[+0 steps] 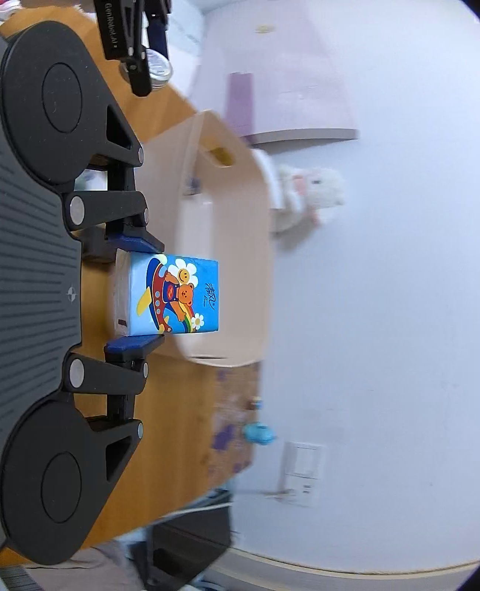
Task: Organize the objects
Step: 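Carry tin and tissue pack into the bin and open both tools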
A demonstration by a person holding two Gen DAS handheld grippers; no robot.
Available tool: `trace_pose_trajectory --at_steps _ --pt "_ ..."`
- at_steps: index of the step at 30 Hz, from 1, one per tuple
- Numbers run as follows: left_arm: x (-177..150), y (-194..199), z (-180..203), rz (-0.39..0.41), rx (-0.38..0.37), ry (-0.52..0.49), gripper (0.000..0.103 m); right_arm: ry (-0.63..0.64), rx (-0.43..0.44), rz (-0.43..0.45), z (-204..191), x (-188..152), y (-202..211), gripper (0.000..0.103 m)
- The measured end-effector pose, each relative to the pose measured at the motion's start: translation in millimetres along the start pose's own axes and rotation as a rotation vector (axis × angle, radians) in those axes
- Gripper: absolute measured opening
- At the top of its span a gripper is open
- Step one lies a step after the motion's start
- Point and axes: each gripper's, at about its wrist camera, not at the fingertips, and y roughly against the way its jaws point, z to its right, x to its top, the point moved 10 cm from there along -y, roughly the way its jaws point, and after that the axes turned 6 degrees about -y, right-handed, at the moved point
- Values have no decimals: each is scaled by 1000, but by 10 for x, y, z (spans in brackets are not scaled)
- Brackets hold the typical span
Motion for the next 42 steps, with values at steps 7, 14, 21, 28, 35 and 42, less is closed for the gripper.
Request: trace_pose_trajectory --at_steps 7,14,21,28,35,42 --pt "580 -117 7 87 21 -29 56 -22 -2 74 -29 453 -111 42" --pt "924 -575 10 73 50 -67 56 -19 -35 84 -36 666 -486 42" --pt "911 -1146 131 -32 53 -86 56 -9 -90 10 78 558 -1006 42" --pt "668 -1463 325 -119 50 -144 56 18 -119 -106 176 265 -1352 42" --pt "664 -1351 327 -105 43 -149 61 -15 -92 -136 210 237 -1343 64" --pt "794 -984 239 -60 37 -139 88 -8 -80 -75 126 356 -1000 99"
